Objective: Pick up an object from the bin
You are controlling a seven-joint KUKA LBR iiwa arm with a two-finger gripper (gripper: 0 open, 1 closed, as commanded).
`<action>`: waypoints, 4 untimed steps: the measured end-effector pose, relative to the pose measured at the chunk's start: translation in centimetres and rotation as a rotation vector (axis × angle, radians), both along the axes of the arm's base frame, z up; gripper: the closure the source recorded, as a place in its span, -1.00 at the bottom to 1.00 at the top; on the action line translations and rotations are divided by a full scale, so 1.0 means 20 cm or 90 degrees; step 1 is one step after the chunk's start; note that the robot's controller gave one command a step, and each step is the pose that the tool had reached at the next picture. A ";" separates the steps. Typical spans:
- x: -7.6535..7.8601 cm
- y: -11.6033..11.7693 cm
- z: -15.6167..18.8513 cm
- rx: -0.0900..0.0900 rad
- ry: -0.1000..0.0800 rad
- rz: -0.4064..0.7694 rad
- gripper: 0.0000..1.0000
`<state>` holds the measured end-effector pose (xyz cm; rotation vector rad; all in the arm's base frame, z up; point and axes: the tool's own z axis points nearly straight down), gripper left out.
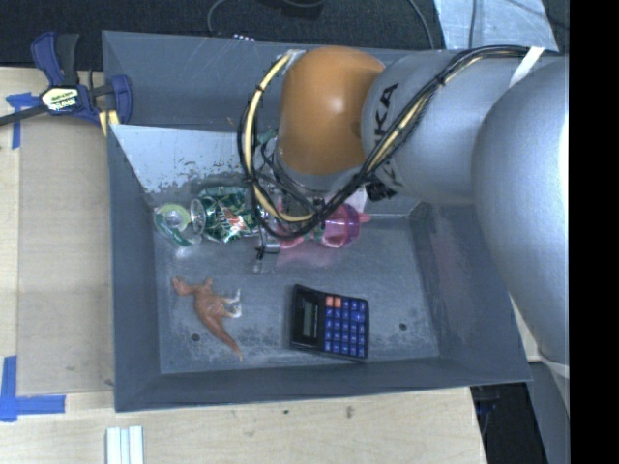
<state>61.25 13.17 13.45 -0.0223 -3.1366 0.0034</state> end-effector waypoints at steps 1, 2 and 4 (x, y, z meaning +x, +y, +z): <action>-0.01 0.06 -0.05 0.003 -0.006 -0.067 -1.00; 0.02 0.02 -0.21 0.002 -0.006 -0.119 1.00; 0.01 0.01 0.67 0.004 -0.013 -0.099 1.00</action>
Offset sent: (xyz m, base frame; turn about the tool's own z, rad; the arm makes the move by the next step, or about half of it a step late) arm 0.0005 0.0041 -0.0444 0.1880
